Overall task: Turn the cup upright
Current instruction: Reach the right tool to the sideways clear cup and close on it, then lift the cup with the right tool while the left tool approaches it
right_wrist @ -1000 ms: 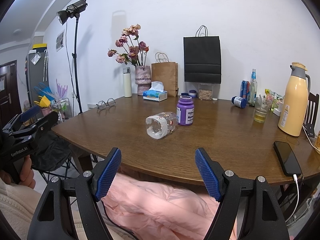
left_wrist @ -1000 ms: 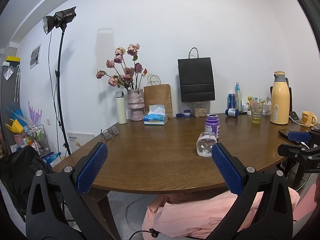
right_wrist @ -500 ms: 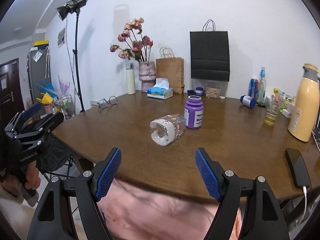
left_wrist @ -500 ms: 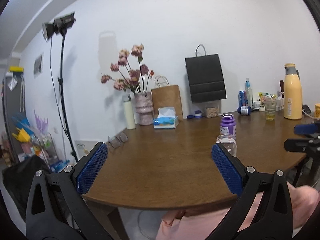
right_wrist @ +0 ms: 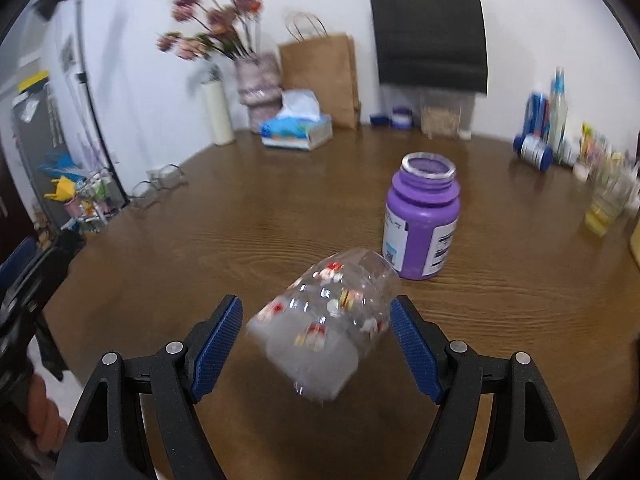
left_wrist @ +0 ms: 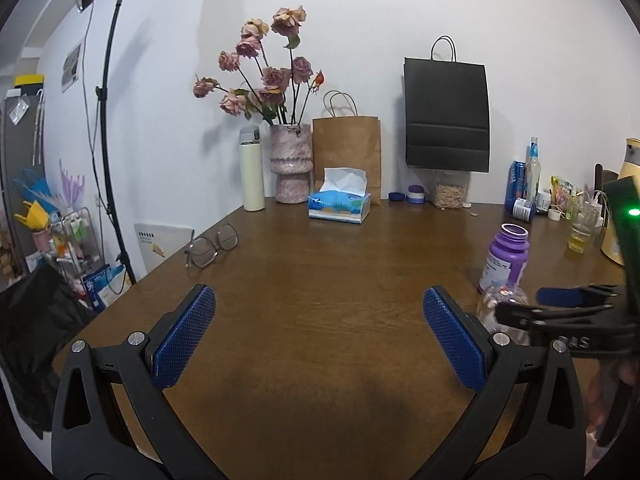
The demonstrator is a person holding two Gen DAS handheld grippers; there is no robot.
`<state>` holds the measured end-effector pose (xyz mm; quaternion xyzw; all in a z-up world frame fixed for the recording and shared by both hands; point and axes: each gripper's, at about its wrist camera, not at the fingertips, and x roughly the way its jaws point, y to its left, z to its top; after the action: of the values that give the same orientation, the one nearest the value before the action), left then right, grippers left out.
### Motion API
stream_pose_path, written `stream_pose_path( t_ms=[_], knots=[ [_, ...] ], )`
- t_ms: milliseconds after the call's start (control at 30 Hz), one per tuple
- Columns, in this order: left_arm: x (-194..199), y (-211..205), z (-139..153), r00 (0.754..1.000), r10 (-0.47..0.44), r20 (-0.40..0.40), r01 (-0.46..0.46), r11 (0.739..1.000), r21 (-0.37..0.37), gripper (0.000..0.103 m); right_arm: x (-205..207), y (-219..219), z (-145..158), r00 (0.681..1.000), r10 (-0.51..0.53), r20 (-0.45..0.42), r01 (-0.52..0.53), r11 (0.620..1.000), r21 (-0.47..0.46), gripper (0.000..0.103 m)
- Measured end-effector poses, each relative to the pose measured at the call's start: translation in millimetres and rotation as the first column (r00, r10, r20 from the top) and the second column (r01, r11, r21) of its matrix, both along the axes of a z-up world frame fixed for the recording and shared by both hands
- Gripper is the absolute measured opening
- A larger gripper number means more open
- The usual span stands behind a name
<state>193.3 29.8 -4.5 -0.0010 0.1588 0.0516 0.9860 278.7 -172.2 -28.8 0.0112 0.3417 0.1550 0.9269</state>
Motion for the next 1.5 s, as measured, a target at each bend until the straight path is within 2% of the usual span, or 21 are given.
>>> stream_pose_path(
  t_ms=[100,200,300,433,533,667,767,867,933,1067,1300,1400,1500],
  knots=[
    [16,0,-2,1.0,-0.011,-0.021,0.011,1.0,0.006,0.103,25,6,-11,0.998,0.009,-0.059,-0.01,1.0,-0.011,0.083],
    [31,3,-7,0.999,-0.022,-0.05,0.021,1.0,-0.015,0.103,29,24,-16,0.993,0.099,-0.066,-0.1,0.995,-0.021,0.083],
    [48,11,-8,0.995,-0.05,-0.089,0.044,0.996,-0.073,0.103,20,50,-22,0.972,0.229,-0.042,-0.232,0.97,-0.074,0.083],
    [68,19,-1,0.992,-0.077,-0.097,0.063,0.988,-0.14,0.103,10,70,-27,0.947,0.316,-0.049,-0.319,0.945,-0.073,0.077],
    [81,10,4,0.992,-0.111,-0.06,0.104,0.988,-0.115,0.103,6,77,-26,0.929,0.366,-0.048,-0.368,0.928,-0.049,0.074],
    [104,-8,0,0.978,-0.18,-0.109,0.174,0.983,-0.057,0.102,-5,89,-25,0.899,0.437,-0.022,-0.437,0.895,-0.096,0.073],
    [117,-23,-10,0.956,-0.238,-0.174,0.233,0.971,-0.047,0.097,-7,90,-27,0.894,0.448,-0.007,-0.445,0.887,-0.122,0.074],
    [130,-37,-25,0.936,-0.235,-0.261,0.241,0.971,-0.01,0.069,-7,86,-27,0.901,0.435,0.009,-0.431,0.896,-0.107,0.074],
    [134,-39,-33,0.928,-0.213,-0.305,0.224,0.974,0.004,0.058,-5,84,-27,0.907,0.421,0.008,-0.417,0.901,-0.122,0.074],
    [134,-26,-41,0.929,-0.191,-0.318,0.186,0.982,-0.045,0.056,-5,77,-29,0.915,0.404,0.002,-0.397,0.901,-0.178,0.077],
    [124,-26,-40,0.948,-0.113,-0.299,0.123,0.992,0.018,0.054,3,43,-29,0.94,0.342,-0.002,-0.34,0.933,-0.117,0.079],
    [119,-23,-41,0.947,-0.121,-0.296,0.131,0.991,0.013,0.053,6,32,-28,0.96,0.279,0.001,-0.277,0.953,-0.122,0.079],
    [112,-25,-39,0.946,-0.133,-0.295,0.152,0.988,0.043,0.053,6,22,-31,0.977,0.214,-0.002,-0.213,0.973,-0.091,0.079]
  ],
)
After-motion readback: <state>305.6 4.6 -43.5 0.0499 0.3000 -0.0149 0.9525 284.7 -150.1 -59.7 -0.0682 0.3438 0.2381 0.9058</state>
